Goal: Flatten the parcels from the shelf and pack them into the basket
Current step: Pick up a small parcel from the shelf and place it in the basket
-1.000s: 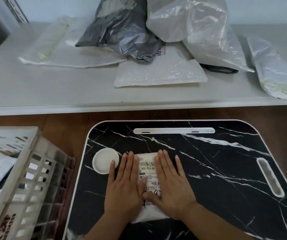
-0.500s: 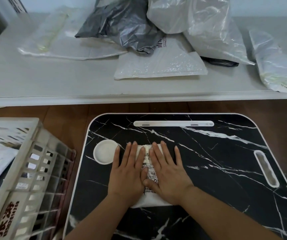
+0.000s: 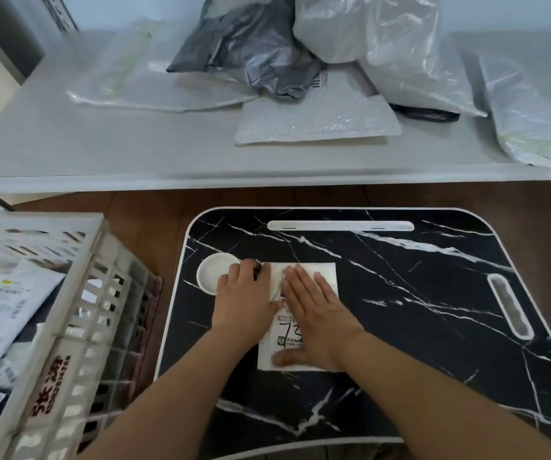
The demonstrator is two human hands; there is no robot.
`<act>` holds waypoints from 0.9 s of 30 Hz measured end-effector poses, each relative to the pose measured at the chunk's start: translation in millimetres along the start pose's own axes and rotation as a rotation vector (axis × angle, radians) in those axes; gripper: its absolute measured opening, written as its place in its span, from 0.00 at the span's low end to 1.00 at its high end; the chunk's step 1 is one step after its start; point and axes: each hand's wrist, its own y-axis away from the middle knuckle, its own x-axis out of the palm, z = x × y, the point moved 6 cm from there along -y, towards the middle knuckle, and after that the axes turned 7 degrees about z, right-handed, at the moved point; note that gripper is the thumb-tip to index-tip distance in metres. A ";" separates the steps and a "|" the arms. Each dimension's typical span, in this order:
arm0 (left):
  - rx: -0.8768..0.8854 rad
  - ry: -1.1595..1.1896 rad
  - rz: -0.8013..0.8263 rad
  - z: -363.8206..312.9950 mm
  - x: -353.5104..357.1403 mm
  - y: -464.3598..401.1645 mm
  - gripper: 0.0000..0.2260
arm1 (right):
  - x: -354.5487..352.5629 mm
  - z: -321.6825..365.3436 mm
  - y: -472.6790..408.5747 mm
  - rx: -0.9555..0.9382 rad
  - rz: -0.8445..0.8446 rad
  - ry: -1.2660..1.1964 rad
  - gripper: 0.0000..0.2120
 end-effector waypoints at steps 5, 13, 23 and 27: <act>-0.361 0.692 0.071 9.0 13.3 17.6 0.22 | -0.2 7.3 7.4 0.076 -0.015 0.018 0.53; -0.433 0.664 0.132 11.7 30.8 41.7 0.06 | -11.3 21.5 55.6 0.104 -0.456 -0.351 0.17; -0.375 1.391 -0.071 32.7 -7.6 66.9 0.03 | -26.6 -5.9 74.4 0.387 -0.253 -1.818 0.06; -0.193 1.507 0.010 48.0 -31.2 85.4 0.14 | -71.2 21.2 62.6 0.279 -0.393 -1.791 0.06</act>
